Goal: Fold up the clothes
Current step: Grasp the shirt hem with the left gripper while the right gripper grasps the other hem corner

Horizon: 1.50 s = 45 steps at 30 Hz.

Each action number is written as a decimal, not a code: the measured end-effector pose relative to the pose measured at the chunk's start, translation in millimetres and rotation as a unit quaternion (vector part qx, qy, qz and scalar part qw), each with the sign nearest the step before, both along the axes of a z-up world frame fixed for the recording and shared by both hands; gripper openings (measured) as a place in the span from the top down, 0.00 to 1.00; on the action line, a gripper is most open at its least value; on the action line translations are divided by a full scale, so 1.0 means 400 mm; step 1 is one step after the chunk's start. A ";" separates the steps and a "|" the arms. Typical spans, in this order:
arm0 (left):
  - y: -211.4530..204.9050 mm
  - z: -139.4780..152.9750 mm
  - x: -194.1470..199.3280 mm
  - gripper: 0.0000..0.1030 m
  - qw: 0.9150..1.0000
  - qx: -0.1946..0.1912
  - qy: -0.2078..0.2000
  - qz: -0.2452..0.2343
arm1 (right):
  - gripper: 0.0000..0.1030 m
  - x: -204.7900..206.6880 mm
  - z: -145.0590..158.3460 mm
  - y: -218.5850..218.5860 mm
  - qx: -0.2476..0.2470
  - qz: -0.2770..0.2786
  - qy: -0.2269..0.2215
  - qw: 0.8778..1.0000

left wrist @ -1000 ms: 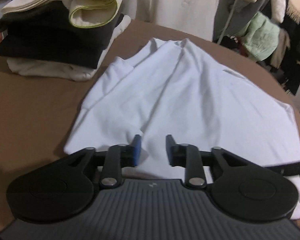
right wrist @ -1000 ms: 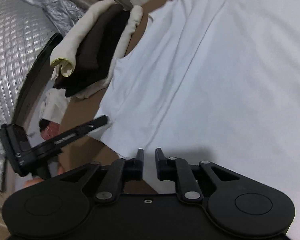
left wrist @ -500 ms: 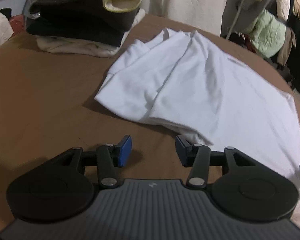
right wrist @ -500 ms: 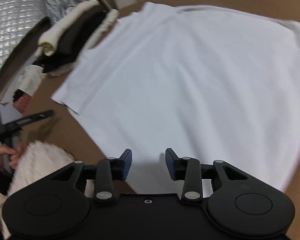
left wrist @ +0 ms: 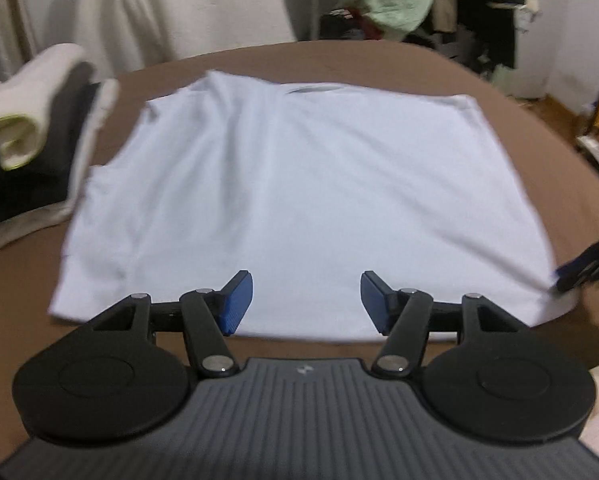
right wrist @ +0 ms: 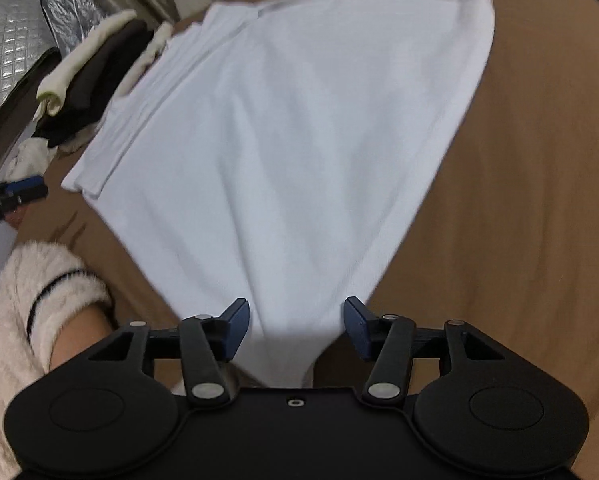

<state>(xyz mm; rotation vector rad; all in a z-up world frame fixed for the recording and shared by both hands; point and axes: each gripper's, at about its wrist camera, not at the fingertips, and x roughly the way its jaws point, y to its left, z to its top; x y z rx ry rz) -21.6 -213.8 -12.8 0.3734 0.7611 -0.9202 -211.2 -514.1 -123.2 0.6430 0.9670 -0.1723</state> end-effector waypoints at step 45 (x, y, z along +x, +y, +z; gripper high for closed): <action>-0.386 -0.201 -0.124 0.93 0.973 -0.094 0.190 -0.094 | 0.33 0.141 -0.010 -0.432 -0.033 -0.183 -0.072 0.980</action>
